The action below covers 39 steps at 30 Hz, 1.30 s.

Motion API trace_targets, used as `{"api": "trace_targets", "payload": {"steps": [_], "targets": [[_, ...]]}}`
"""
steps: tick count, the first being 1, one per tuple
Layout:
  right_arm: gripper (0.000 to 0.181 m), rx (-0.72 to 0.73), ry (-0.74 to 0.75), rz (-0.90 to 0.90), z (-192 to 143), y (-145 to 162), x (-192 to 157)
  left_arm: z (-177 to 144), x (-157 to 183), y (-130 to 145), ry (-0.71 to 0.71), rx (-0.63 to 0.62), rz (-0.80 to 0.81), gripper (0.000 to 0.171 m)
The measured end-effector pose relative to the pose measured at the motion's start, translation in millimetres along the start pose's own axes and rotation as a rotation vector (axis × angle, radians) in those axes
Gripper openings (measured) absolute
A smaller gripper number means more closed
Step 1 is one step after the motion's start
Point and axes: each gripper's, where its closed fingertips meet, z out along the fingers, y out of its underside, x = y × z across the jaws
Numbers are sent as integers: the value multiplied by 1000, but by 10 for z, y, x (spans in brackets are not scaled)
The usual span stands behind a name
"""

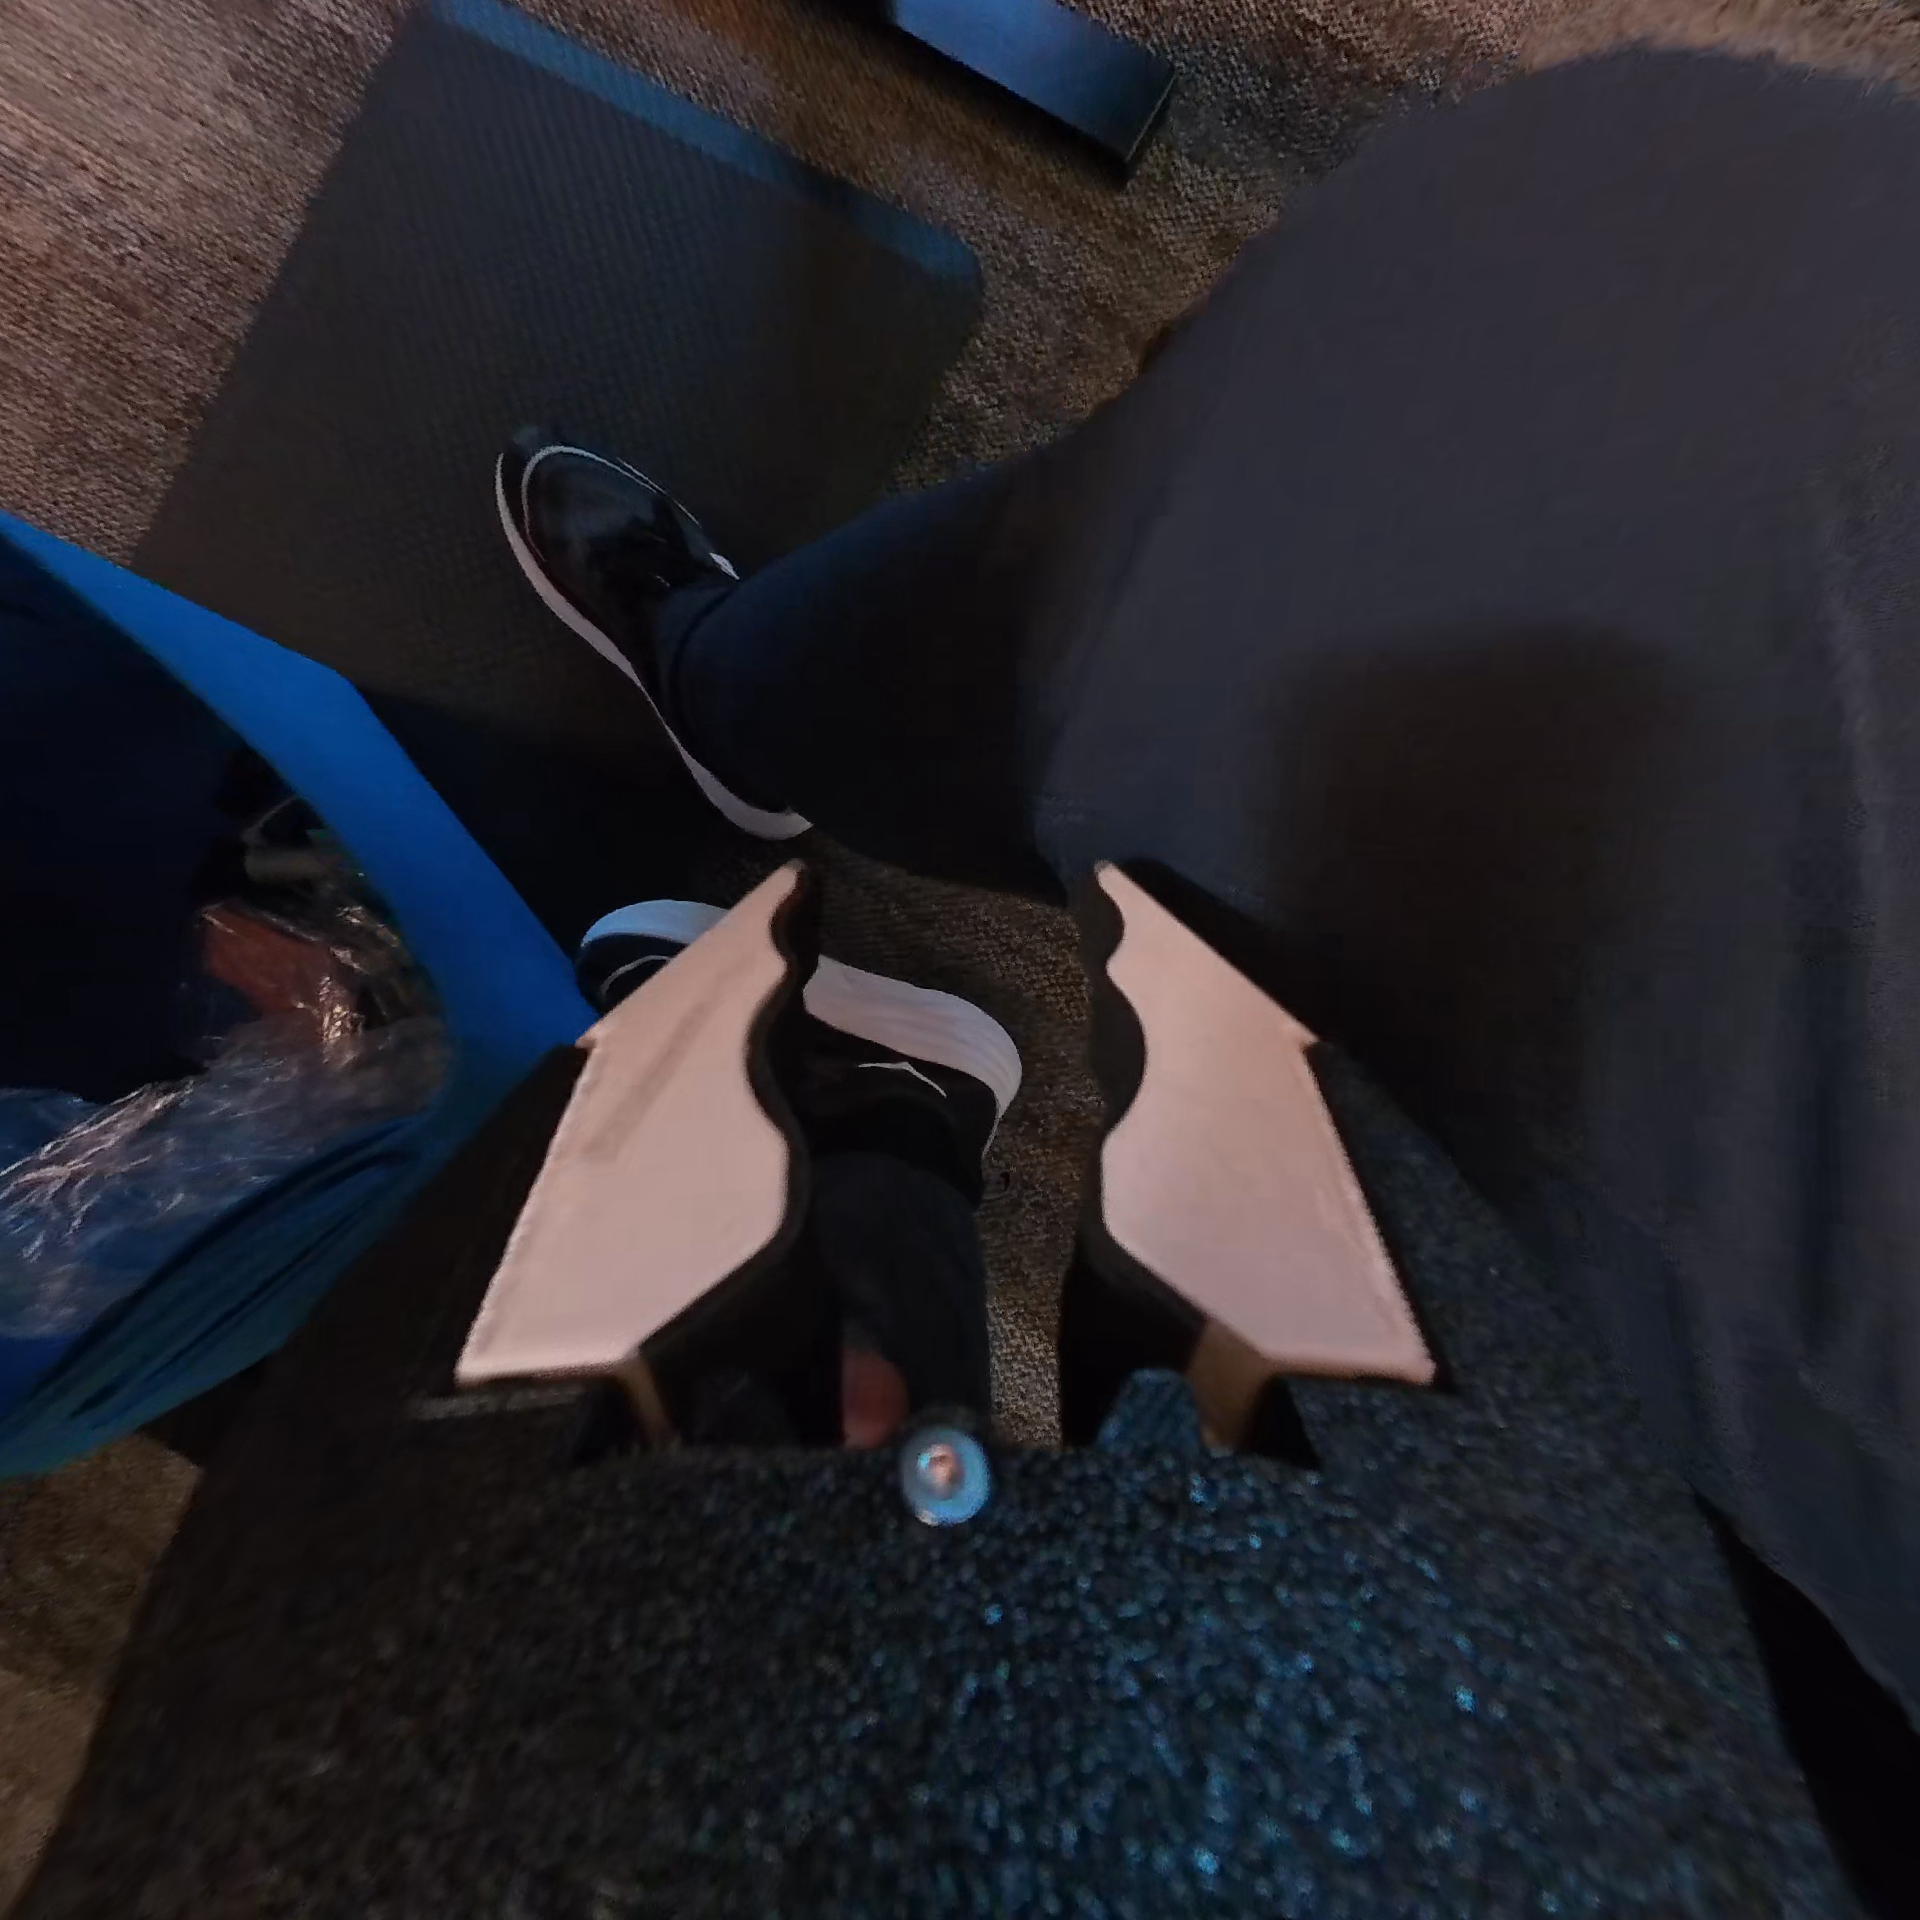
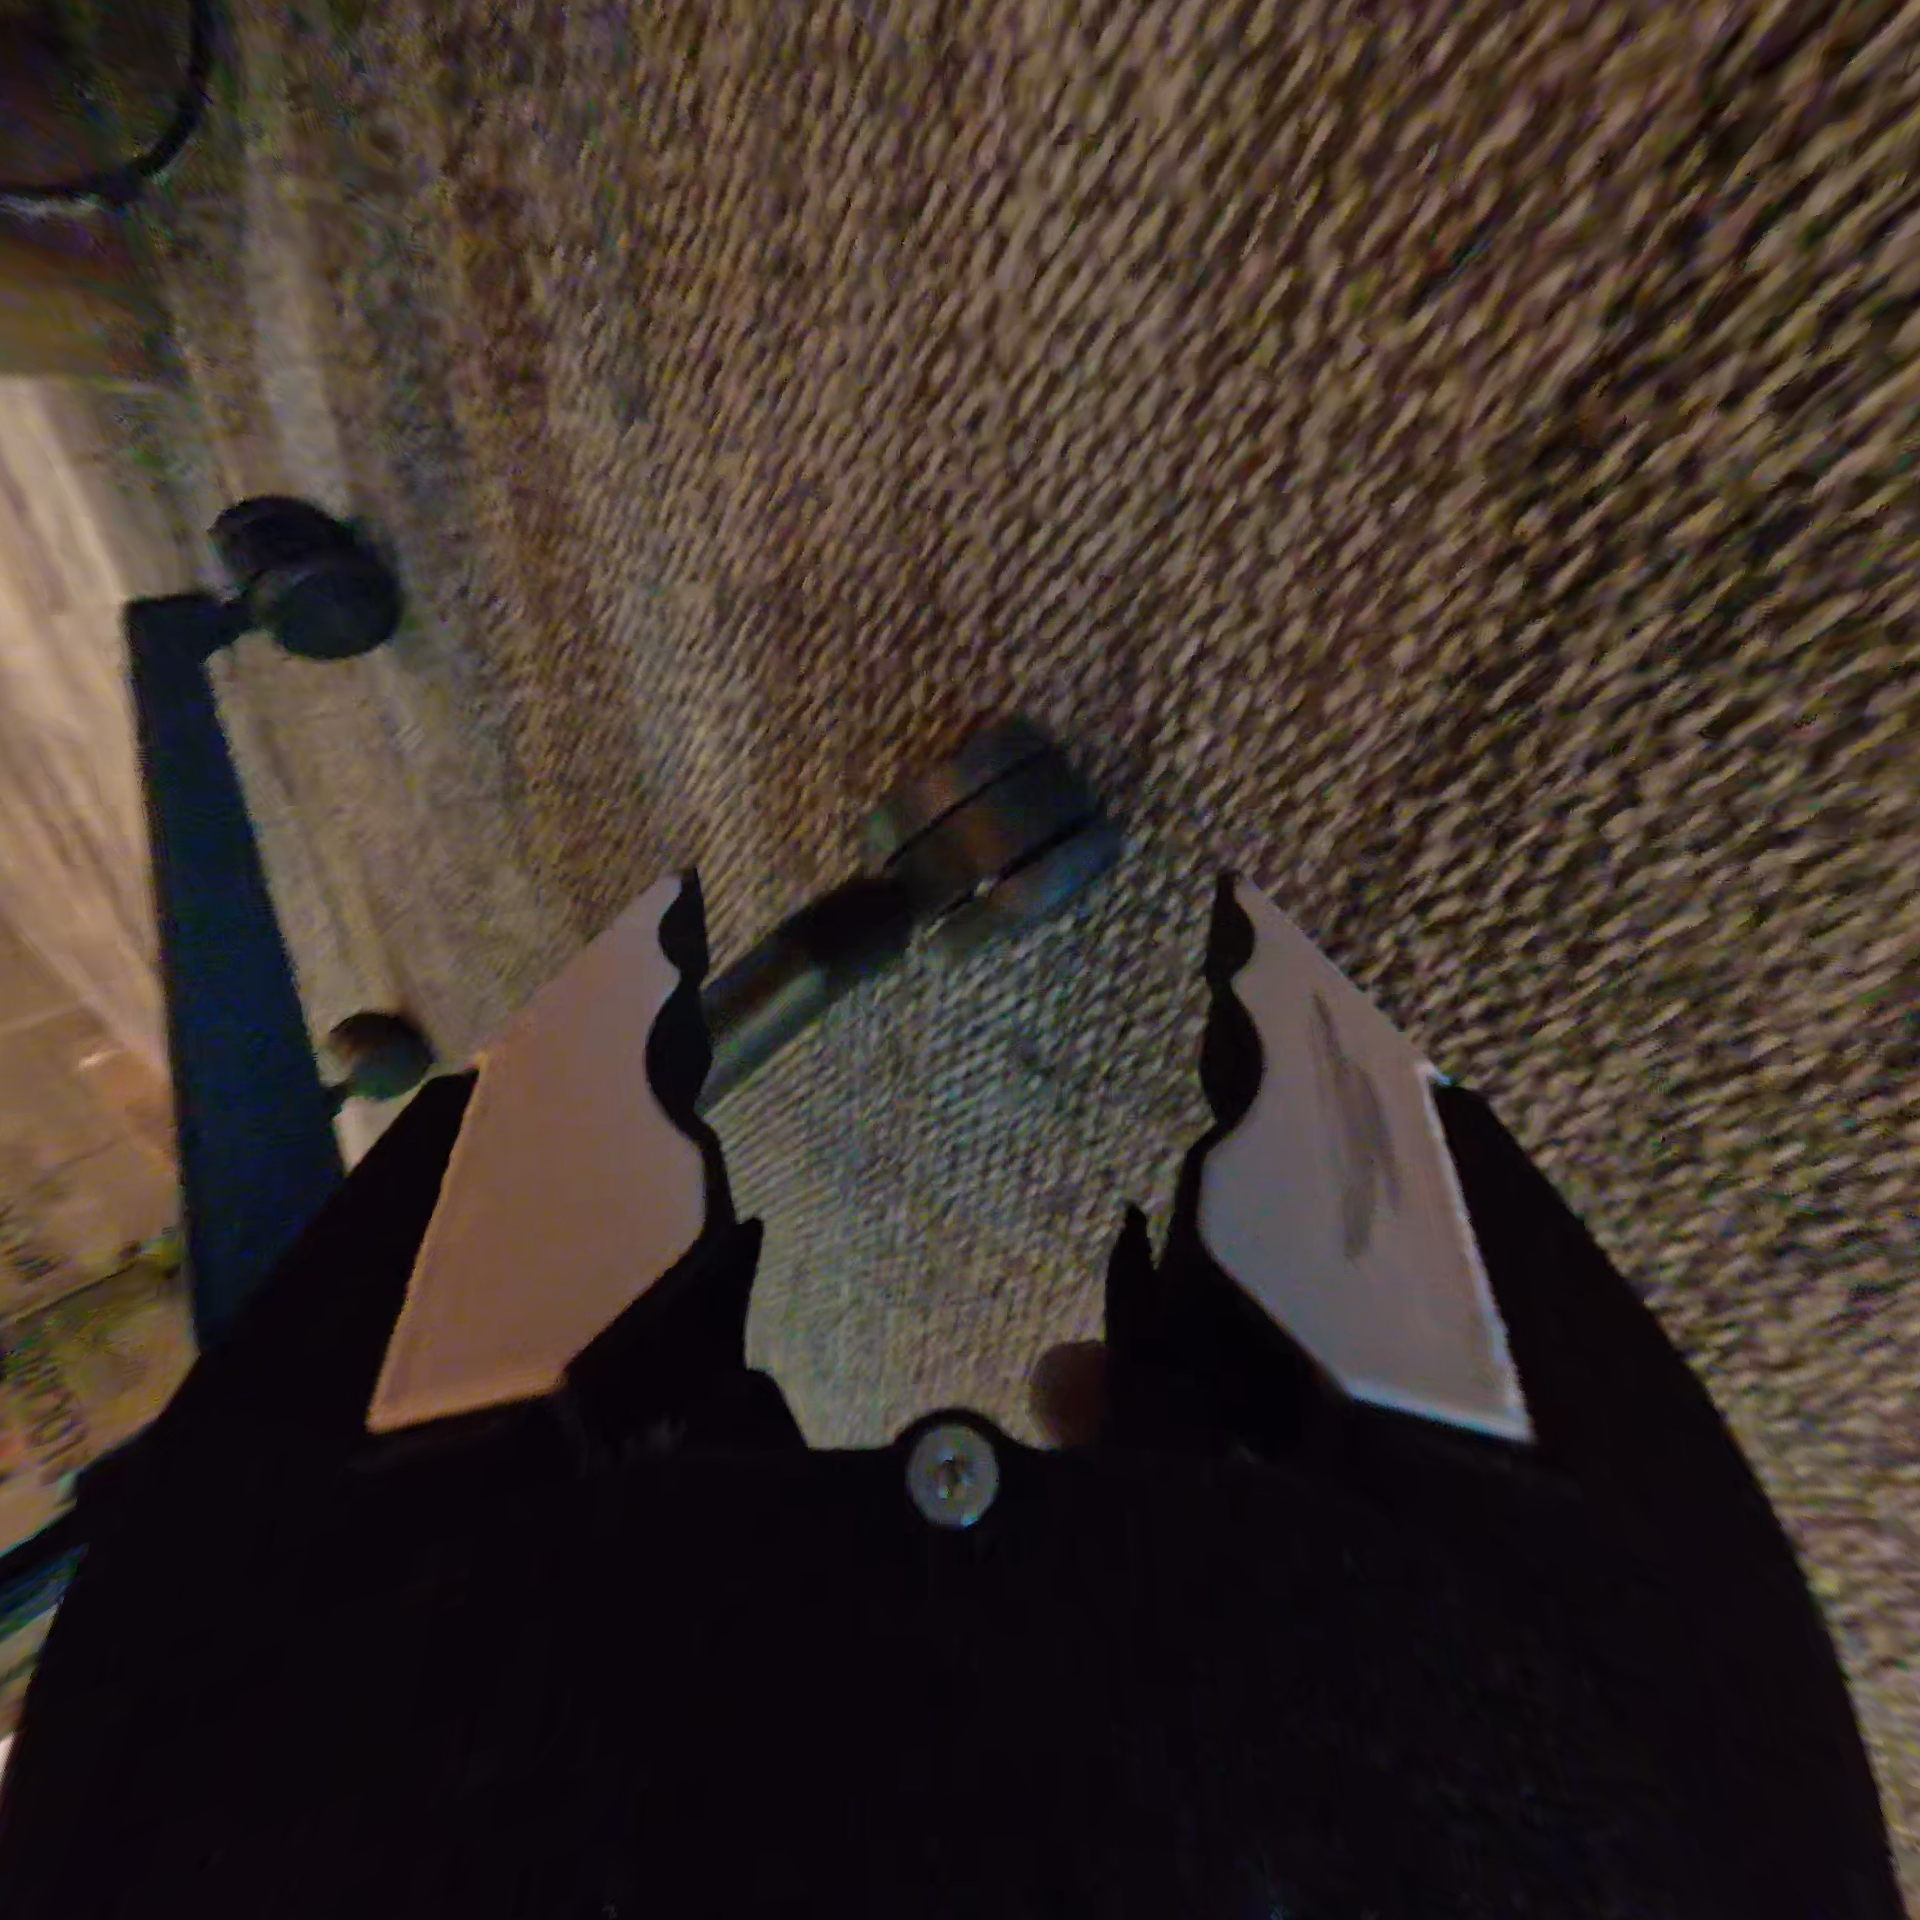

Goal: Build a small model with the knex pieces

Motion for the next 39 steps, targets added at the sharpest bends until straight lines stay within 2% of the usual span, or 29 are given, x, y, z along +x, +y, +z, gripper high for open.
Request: {"api": "trace_targets", "payload": {"steps": [7, 16, 21, 26, 32, 39], "targets": [[94, -34, -53, 124, -164, 802, -170, -350, -35, -85, -88, 37, -17, 49], [95, 8, -84, 301, -126, 1433, -172, -658, 183, -208, -104, 53, -34, 49], [95, 27, -117, 285, -168, 1391, -311, -693, 362, -230, -92, 68, -26, 47], [95, 92, -115, 253, -498, 1224, -372, -787, 589, -319, -65, 117, -5, 46], [94, 151, -38, 202, -1085, 1194, -265, -1049, 830, -447, -46, 156, 127, 47], [94, 249, 42, 191, -1955, 1025, -276, -1415, 816, -513, -35, 281, 115, 47]]}}
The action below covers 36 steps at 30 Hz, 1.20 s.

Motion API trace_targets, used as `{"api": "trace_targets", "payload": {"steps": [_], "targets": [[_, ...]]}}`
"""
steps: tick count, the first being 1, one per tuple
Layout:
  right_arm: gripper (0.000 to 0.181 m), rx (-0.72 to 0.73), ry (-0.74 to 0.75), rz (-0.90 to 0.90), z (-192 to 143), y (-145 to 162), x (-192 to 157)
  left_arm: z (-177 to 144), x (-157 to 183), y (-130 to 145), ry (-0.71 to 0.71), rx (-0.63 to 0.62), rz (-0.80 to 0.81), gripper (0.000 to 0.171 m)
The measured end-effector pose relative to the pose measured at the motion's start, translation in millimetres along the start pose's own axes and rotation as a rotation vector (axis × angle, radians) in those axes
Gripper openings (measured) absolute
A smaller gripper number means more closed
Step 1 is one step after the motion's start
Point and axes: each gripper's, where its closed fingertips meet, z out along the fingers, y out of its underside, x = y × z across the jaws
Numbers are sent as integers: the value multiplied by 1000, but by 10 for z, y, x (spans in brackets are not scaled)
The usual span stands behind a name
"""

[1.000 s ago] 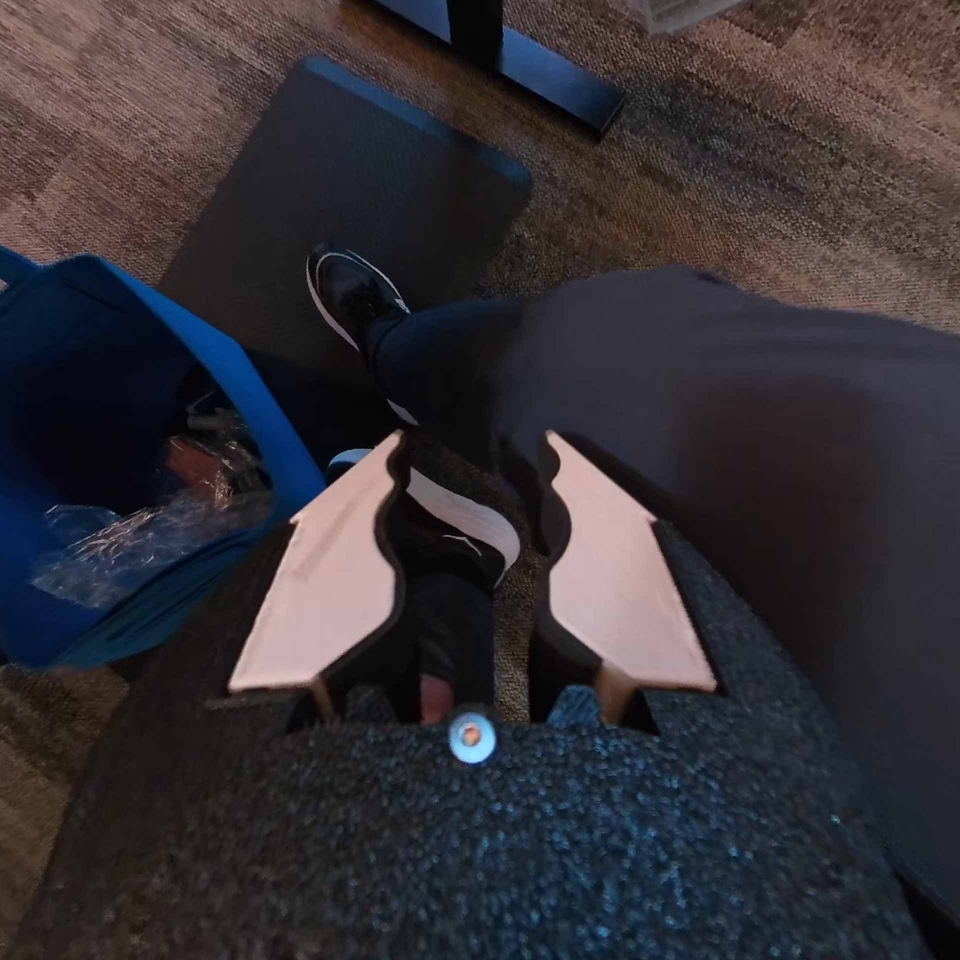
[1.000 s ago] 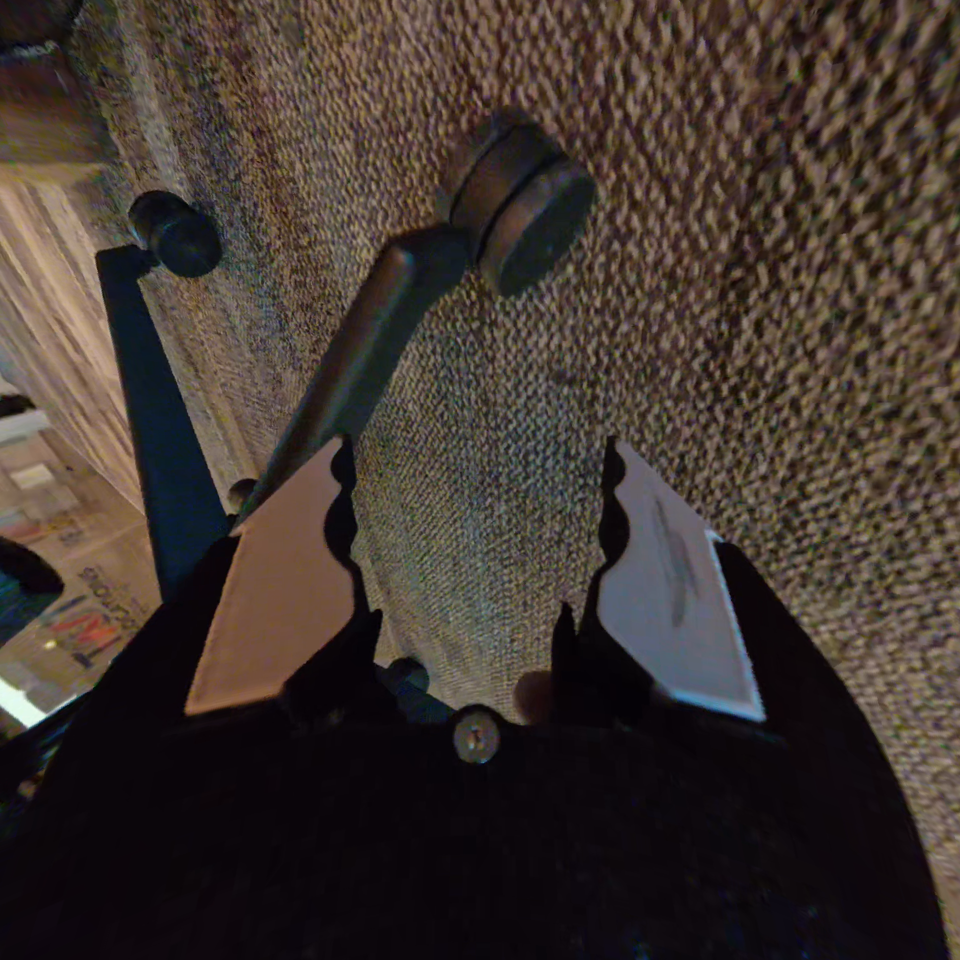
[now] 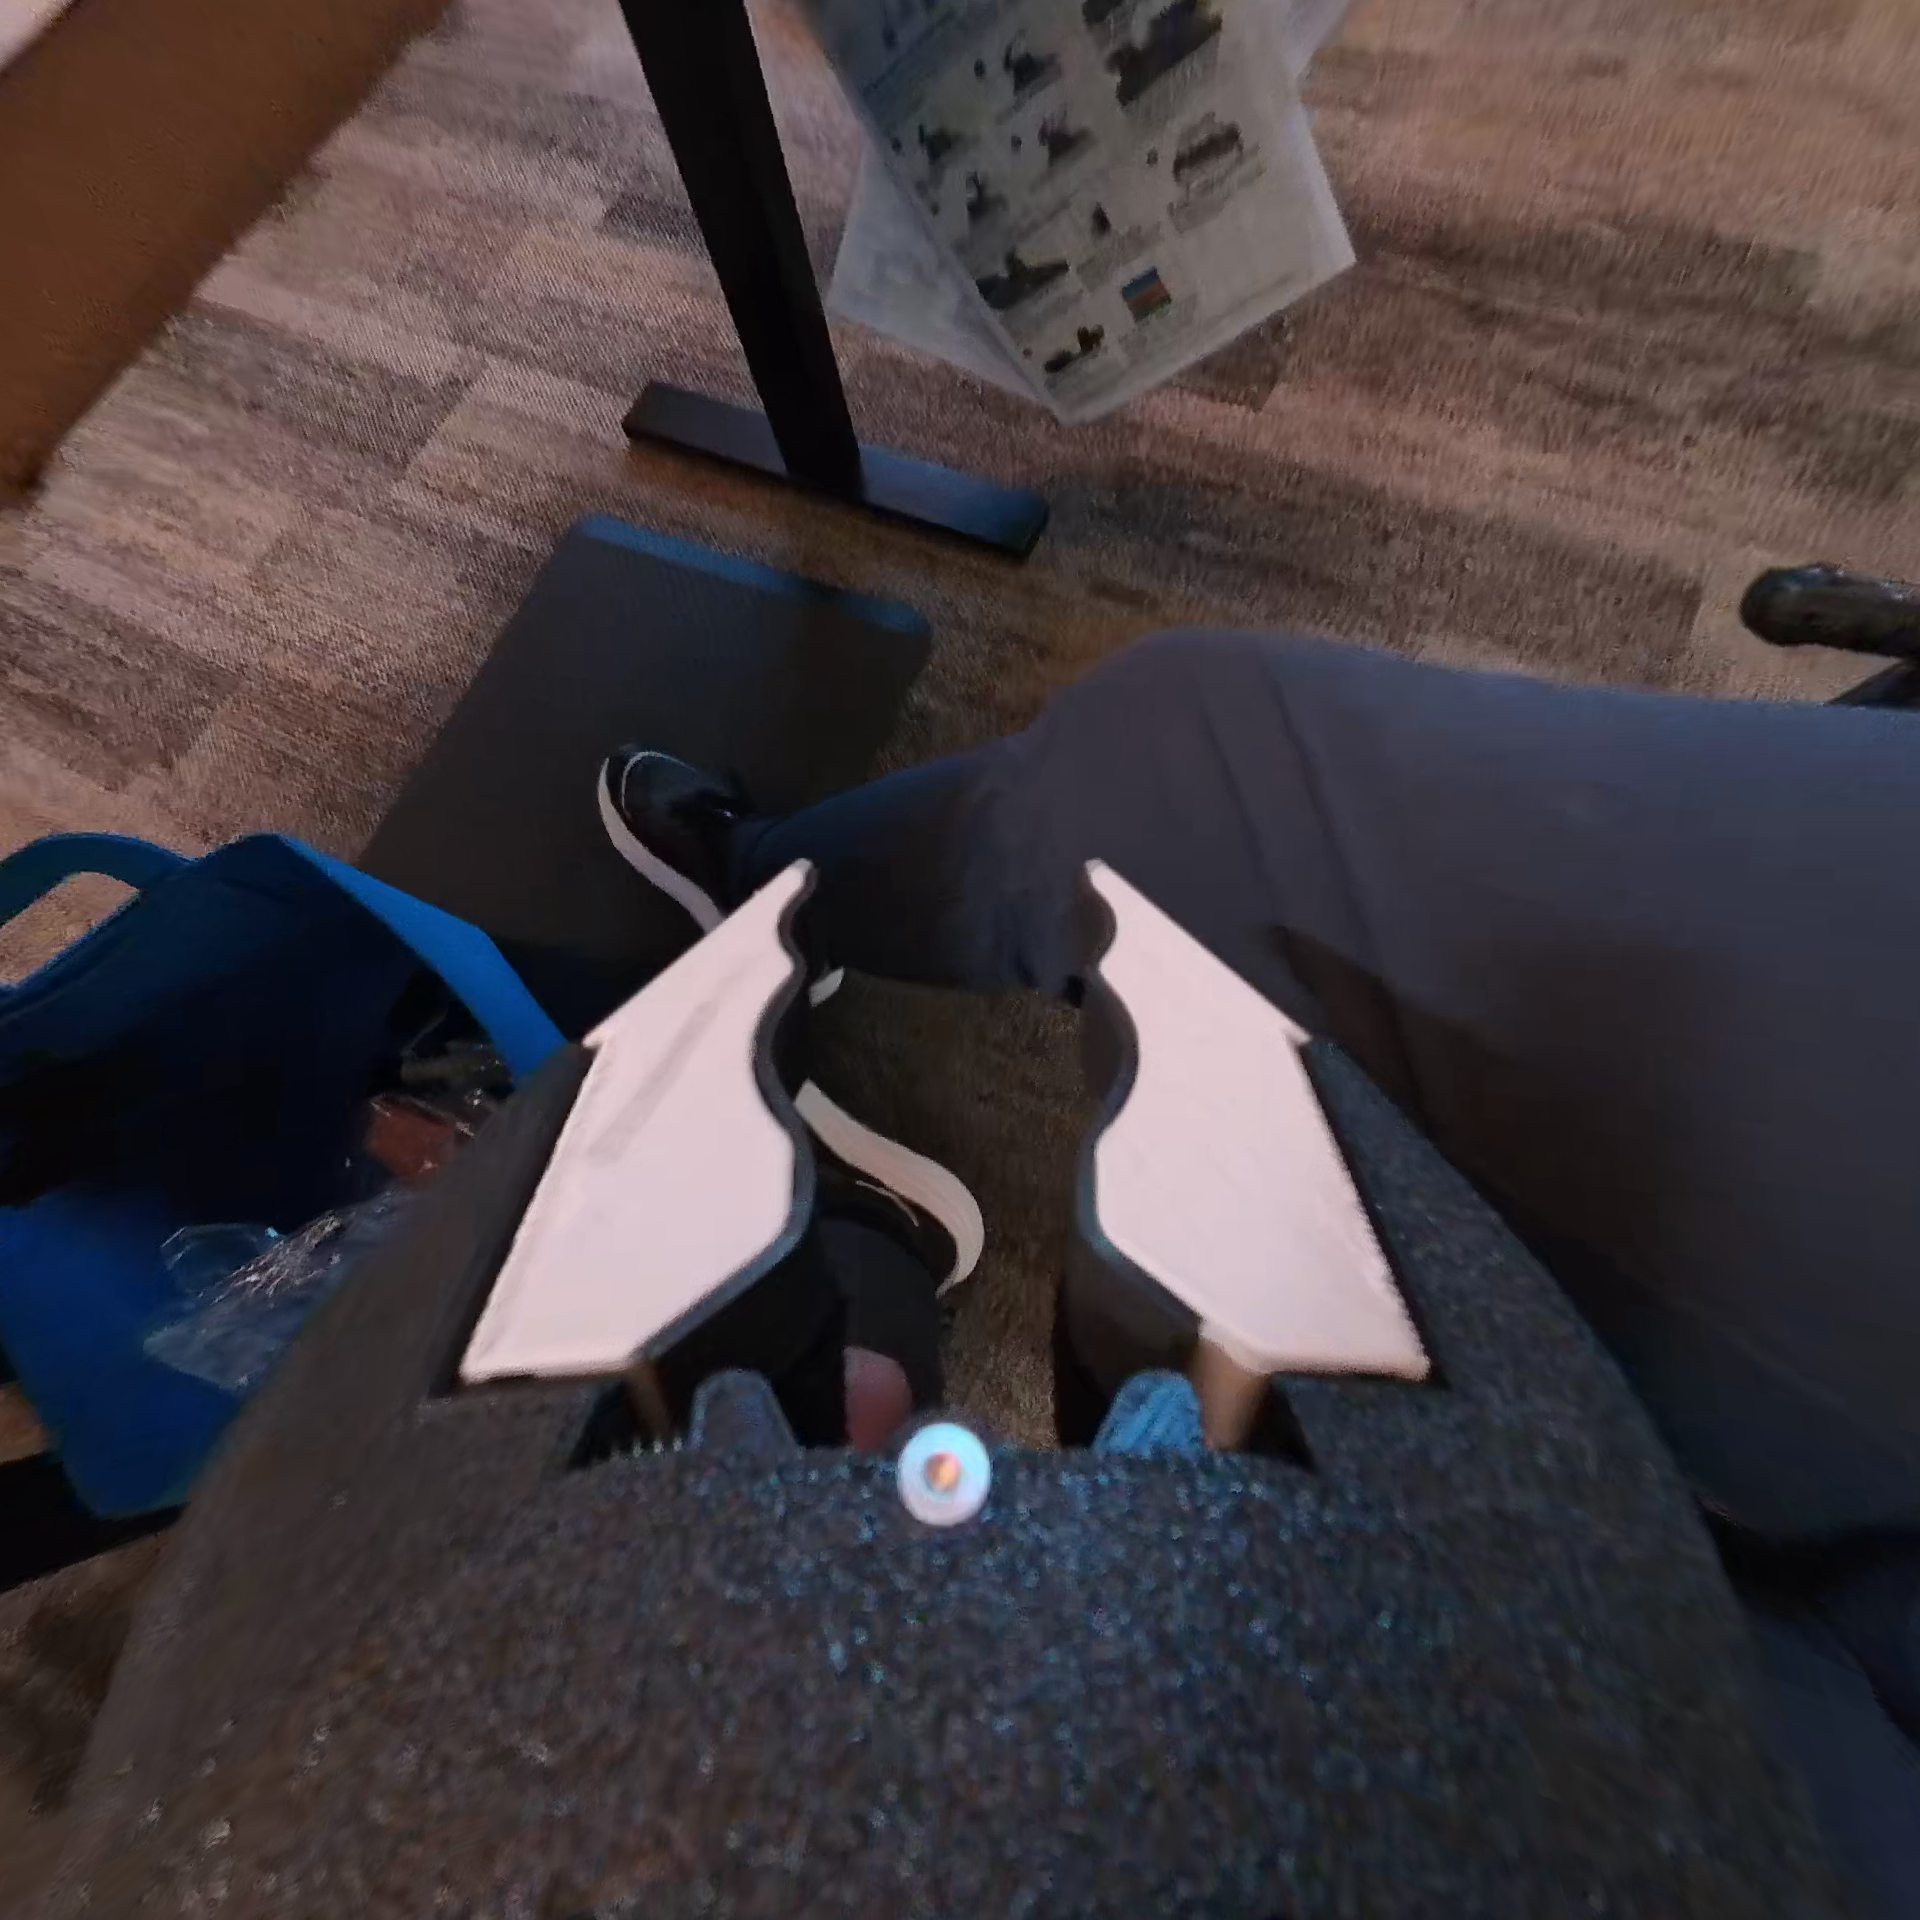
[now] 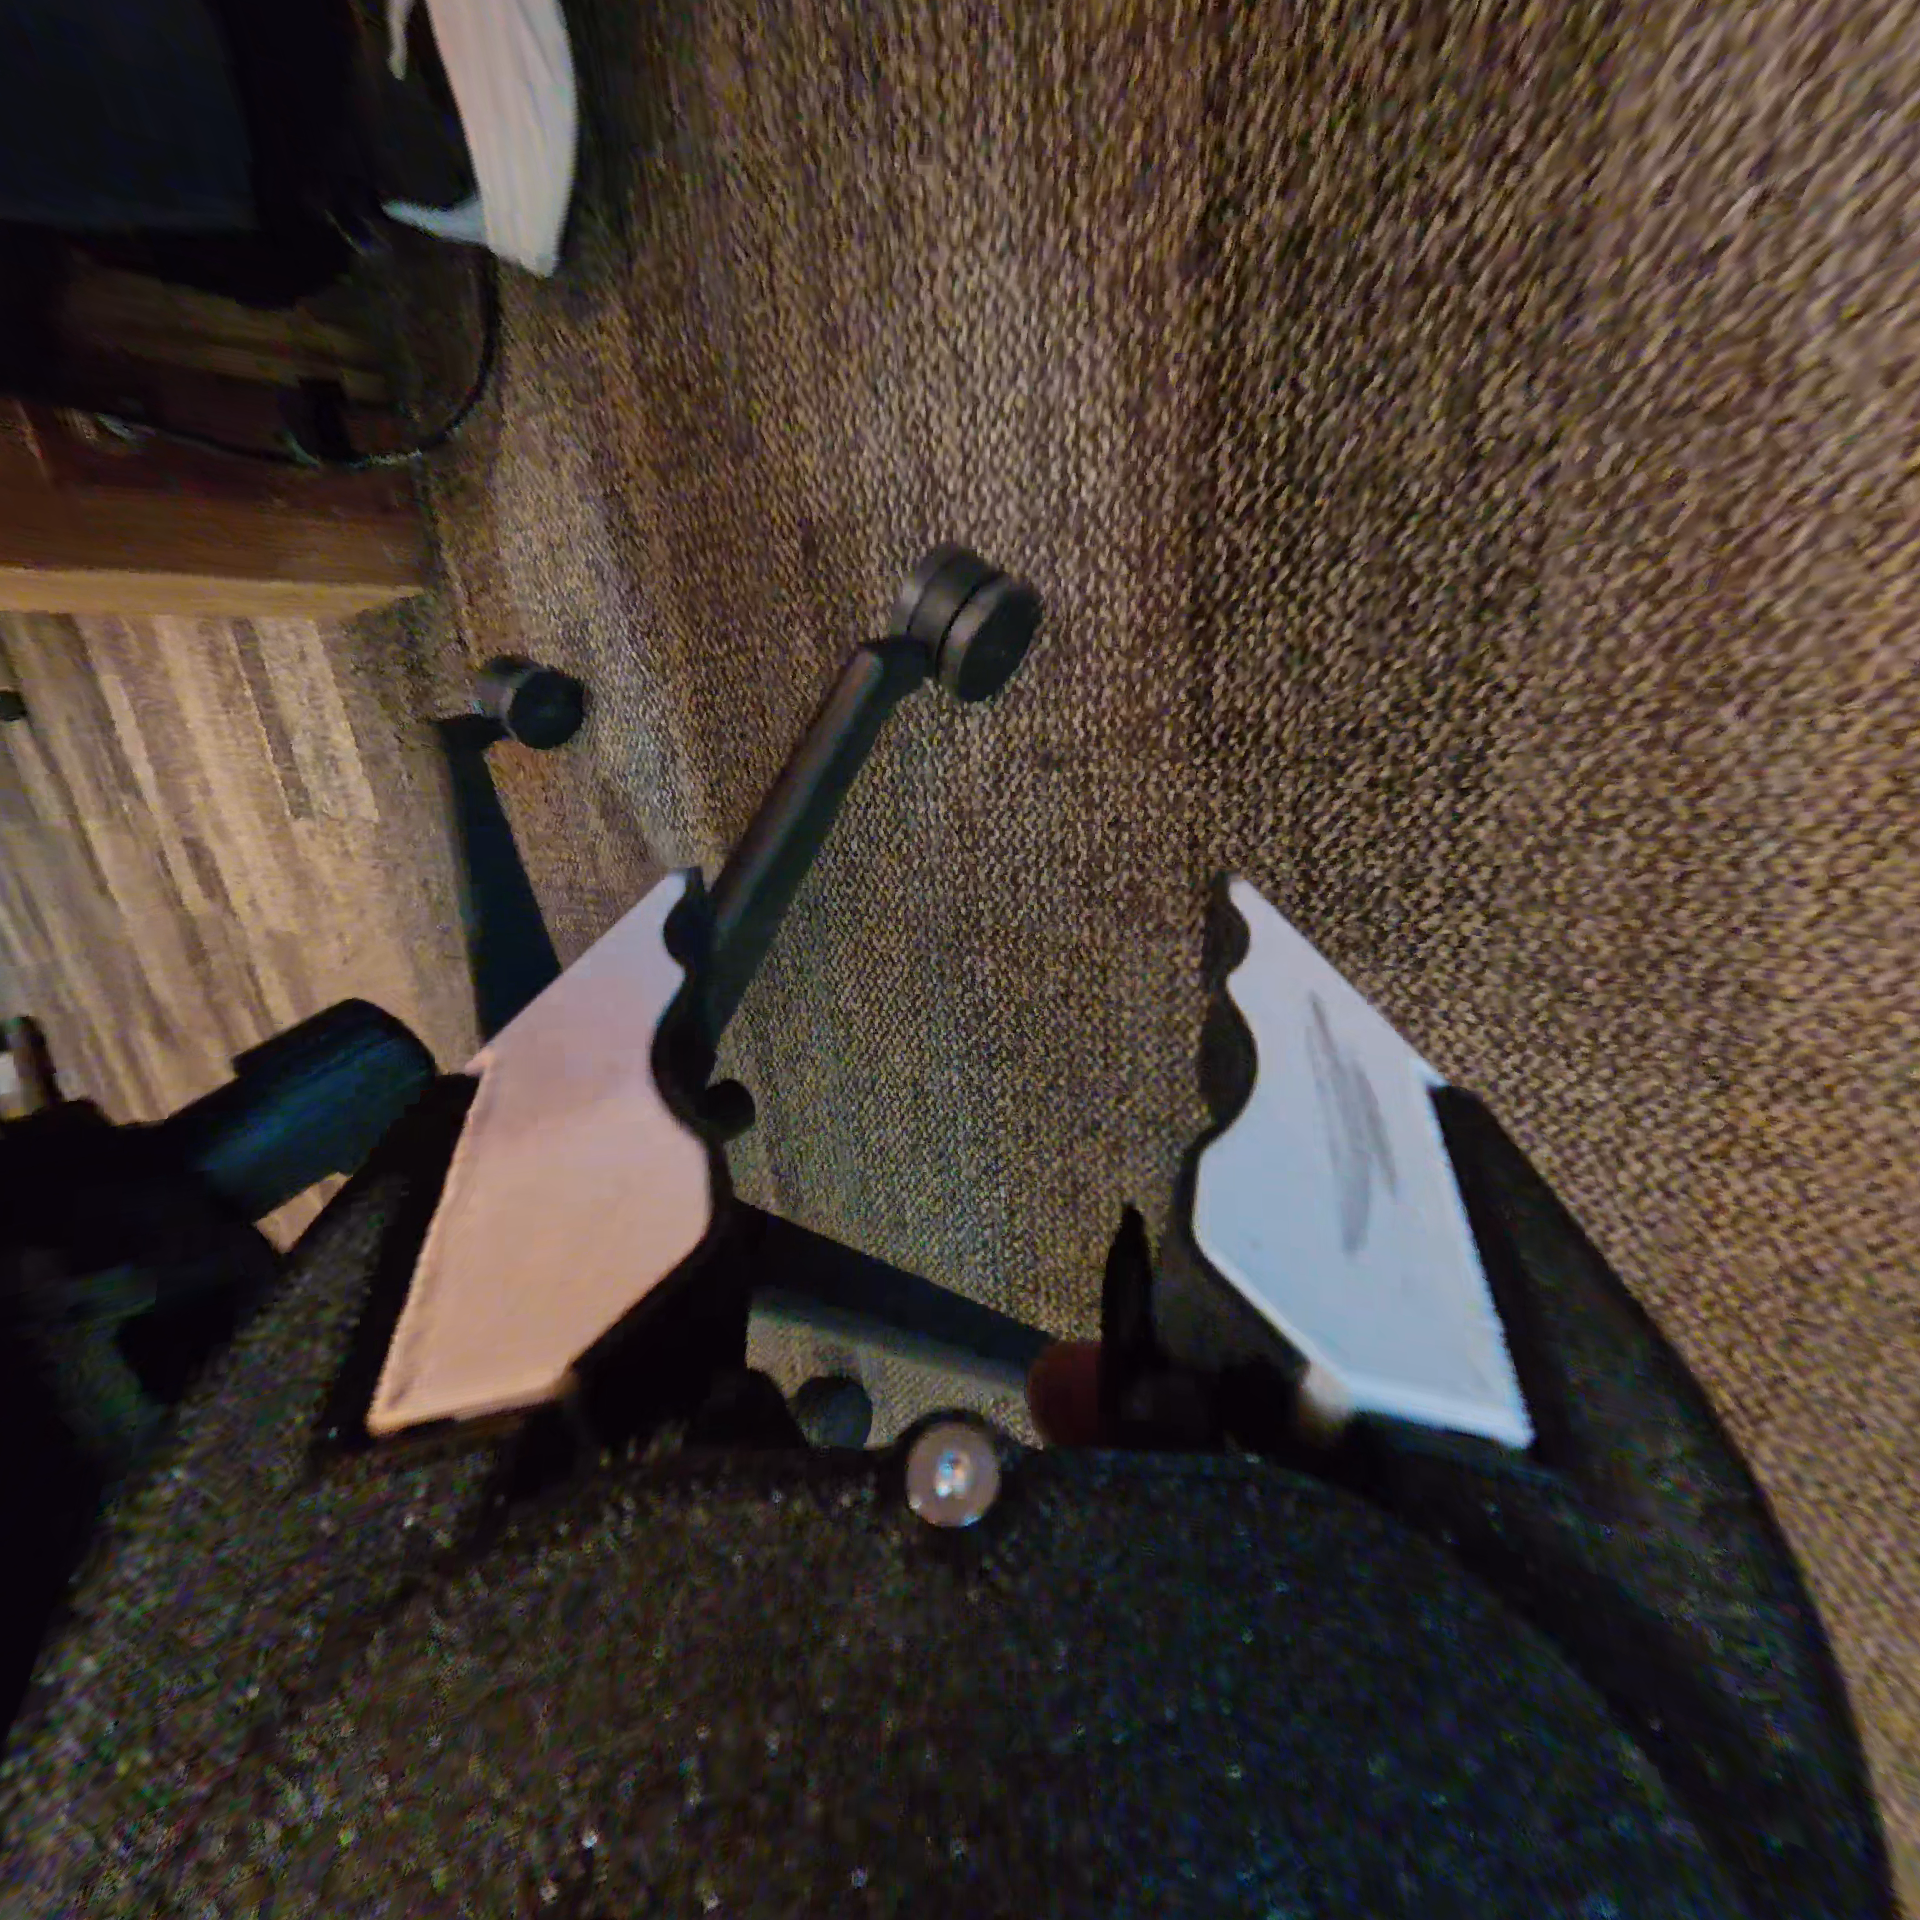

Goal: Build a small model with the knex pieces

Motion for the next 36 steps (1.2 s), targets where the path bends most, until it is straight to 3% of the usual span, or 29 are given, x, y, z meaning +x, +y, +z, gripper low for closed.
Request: {"api": "trace_targets", "payload": {"steps": [8, 14, 18, 20, 24, 26, 30, 33, 36], "targets": [[95, 165, 101, -126, -1343, -729, -550, -193, -62, -102, 30, 173, -50, 45], [96, 462, 112, -234, -2408, -1327, -1477, -626, -272, -348, 6, 357, -80, 41], [80, 675, -87, -281, -2850, -1560, -2413, -1140, -462, -481, 18, 543, -152, 28], [63, 721, -217, -336, -2951, -1554, -2866, -1295, -436, -472, 105, 559, -173, 15], [28, 752, -271, -463, -2941, -1531, -3298, -1559, -445, -509, 94, 604, -160, 0], [0, 750, -308, -508, -2868, -1526, -3398, -1489, -425, -477, 94, 579, -165, 0], [0, 683, -373, -531, -2634, -1640, -3343, -982, -252, -638, 175, 492, -141, 0], [0, 650, -384, -559, -2539, -1844, -3073, -309, -38, -887, 274, 392, -71, 0], [6, 626, -516, -475, -2637, -2076, -2790, 392, 213, -1071, 373, 291, 4, 0]]}}
